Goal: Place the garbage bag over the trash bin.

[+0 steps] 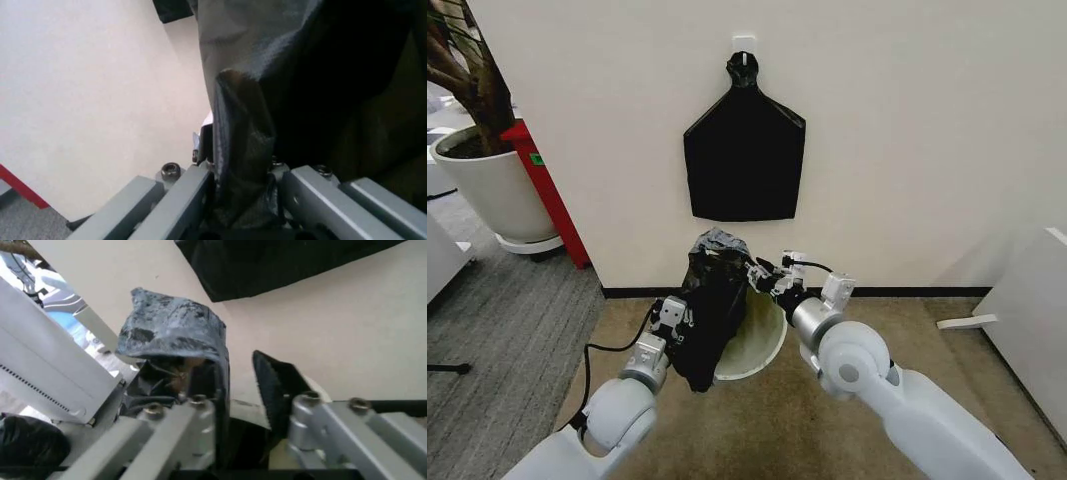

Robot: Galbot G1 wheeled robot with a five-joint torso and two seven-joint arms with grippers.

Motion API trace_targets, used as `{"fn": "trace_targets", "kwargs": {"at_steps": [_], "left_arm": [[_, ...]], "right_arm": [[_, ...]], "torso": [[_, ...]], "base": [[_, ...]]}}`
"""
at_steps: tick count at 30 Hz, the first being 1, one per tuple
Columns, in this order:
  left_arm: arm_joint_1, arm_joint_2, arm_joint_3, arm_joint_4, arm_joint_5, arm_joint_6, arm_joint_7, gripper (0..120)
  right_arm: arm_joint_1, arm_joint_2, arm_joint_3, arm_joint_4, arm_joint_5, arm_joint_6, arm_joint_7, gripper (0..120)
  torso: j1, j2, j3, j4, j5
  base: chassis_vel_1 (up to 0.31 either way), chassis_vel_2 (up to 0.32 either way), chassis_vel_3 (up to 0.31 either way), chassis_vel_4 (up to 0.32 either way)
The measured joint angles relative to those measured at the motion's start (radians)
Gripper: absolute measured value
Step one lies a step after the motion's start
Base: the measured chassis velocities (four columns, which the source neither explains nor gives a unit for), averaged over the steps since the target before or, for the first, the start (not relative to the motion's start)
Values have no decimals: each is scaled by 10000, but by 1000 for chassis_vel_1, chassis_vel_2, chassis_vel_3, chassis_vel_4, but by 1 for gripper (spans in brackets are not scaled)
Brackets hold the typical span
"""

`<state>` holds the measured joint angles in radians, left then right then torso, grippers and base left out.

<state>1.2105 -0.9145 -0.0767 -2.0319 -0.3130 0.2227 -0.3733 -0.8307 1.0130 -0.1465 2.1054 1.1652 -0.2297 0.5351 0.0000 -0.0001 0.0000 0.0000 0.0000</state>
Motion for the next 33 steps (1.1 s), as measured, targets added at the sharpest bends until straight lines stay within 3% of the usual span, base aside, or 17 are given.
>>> {"fn": "trace_targets", "kwargs": {"at_steps": [3,12,20,26,33], "left_arm": [[69,-89,-34,29,7,-46,0,1],[213,-111,-103,12,-190,-170,45,1],[224,-124,-106,-168,-1047,-278,195,1],[398,-190,-210,-411,-2286,-376,253,1],[535,-267,-340,-495,-3306,-567,335,1]], "right_arm": [[-202,-160,266,71,2,1,0,1],[-887,-543,1221,-7,-102,-57,-135,0],[-1135,-1555,1766,-734,-669,-444,-1137,0],[-1741,-2493,1941,-1243,-1549,-947,-3151,0],[-2020,-3046,2098,-1832,-2318,-880,-5231,0]], "torso": [[0,0,0,0,0],[0,0,0,0,2],[0,0,0,0,3],[0,0,0,-1,4],[0,1,-1,-1,4]], "base": [[0,0,0,0],[0,0,0,0],[0,0,0,0],[0,0,0,0],[0,0,0,0]]}}
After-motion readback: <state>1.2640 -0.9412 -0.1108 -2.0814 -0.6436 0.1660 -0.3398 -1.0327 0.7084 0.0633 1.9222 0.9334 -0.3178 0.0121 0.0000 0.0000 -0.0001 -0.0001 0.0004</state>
